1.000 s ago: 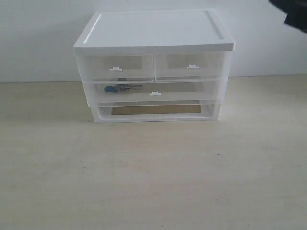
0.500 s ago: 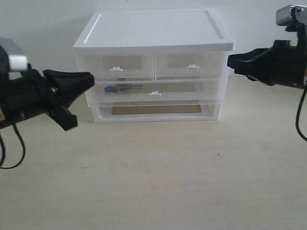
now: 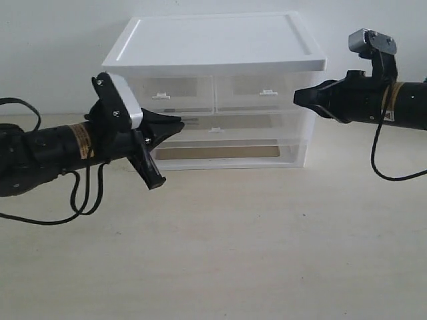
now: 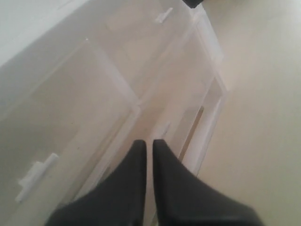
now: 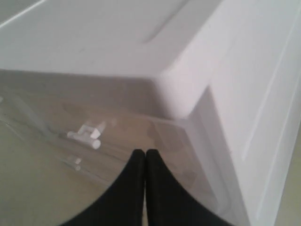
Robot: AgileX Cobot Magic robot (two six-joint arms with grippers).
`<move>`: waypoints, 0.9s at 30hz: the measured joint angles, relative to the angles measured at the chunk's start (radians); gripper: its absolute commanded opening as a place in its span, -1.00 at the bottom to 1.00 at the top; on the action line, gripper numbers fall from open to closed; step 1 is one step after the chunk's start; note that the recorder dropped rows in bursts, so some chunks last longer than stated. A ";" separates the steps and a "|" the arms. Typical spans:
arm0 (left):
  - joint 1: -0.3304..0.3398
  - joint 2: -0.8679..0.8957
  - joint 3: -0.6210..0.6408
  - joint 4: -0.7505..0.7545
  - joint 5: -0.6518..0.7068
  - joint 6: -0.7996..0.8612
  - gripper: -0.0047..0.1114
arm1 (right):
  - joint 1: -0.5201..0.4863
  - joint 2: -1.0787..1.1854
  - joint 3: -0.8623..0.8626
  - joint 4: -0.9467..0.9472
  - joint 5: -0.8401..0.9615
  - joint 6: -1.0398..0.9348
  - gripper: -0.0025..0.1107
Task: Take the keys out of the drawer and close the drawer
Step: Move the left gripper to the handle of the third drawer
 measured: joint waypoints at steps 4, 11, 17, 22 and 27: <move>-0.040 0.057 -0.087 0.000 0.108 0.087 -0.79 | 0.002 0.009 -0.013 -0.022 -0.004 0.005 -0.96; -0.078 0.149 -0.170 -0.002 0.191 0.354 -0.21 | 0.002 0.009 -0.013 -0.023 -0.004 0.005 -0.96; -0.116 0.228 -0.247 -0.052 0.187 0.506 -0.21 | 0.002 0.009 -0.013 -0.023 -0.004 0.003 -0.96; -0.152 0.229 -0.249 -0.225 0.180 0.777 -0.21 | 0.002 0.009 -0.013 -0.023 -0.004 0.003 -0.96; -0.158 0.229 -0.249 -0.256 0.180 0.899 -0.24 | 0.002 0.010 -0.013 -0.023 -0.006 0.003 -0.96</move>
